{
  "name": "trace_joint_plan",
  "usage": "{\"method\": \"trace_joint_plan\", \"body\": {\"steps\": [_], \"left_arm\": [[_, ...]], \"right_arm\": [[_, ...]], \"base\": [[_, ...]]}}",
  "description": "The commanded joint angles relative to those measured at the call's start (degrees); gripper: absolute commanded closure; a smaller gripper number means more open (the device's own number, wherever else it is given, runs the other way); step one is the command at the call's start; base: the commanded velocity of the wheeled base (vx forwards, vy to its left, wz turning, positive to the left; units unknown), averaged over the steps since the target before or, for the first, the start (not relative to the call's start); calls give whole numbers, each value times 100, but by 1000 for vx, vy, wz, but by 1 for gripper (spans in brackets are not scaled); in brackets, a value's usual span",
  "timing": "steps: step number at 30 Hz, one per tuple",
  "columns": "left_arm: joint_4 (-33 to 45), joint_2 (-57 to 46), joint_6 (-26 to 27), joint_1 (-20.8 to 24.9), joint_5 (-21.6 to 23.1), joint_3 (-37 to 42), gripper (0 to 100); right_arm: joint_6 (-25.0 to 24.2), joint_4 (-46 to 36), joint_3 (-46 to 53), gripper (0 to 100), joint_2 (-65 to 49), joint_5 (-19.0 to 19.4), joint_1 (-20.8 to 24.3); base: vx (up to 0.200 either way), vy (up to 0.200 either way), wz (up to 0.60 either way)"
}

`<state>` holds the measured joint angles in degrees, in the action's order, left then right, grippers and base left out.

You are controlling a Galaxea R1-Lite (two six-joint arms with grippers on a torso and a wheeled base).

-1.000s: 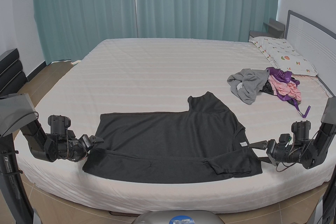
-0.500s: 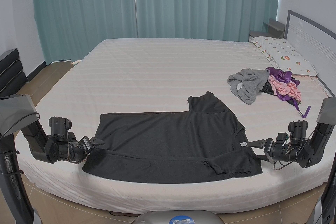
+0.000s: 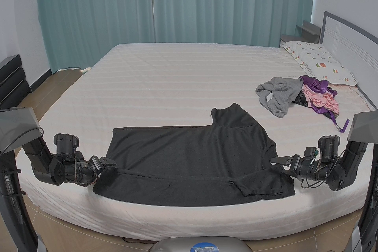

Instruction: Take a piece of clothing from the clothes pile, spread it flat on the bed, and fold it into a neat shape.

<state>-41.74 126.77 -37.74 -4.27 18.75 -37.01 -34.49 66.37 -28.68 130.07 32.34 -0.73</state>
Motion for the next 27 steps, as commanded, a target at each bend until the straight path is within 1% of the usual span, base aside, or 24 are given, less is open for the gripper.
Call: {"method": "trace_joint_plan", "body": {"steps": [1, 7, 8, 16, 20, 24, 26, 27], "left_arm": [[8, -12, -5, -4, -3, 18, 0], [8, -12, -5, -4, -3, 18, 0], [8, -12, -5, -4, -3, 18, 0], [8, -12, -5, -4, -3, 18, 0], [8, -12, -14, -4, -12, 10, 0], [-1, -73, -286, -22, -20, -61, 0], [-10, -144, -330, -57, -20, -69, 0], [-10, -364, -418, -136, -20, -61, 0]], "right_arm": [[162, -1, -190, 0, 334, 0, 38], [188, -10, -217, 0, 422, 0, 47], [188, -10, -217, 100, 422, 0, 47], [364, -18, -93, 100, 396, -17, 20], [373, 8, -85, 100, 361, -105, 3], [337, 210, -41, 100, 334, -114, -32], [346, 228, -6, 100, 334, -114, -32], [355, 245, 47, 100, 334, -123, -15]], "base": [[0, 0, 0], [0, 0, 0], [0, 0, 0], [0, 0, 0], [0, 0, 0], [0, 0, 0], [0, 0, 0], [0, 0, 0]]}}
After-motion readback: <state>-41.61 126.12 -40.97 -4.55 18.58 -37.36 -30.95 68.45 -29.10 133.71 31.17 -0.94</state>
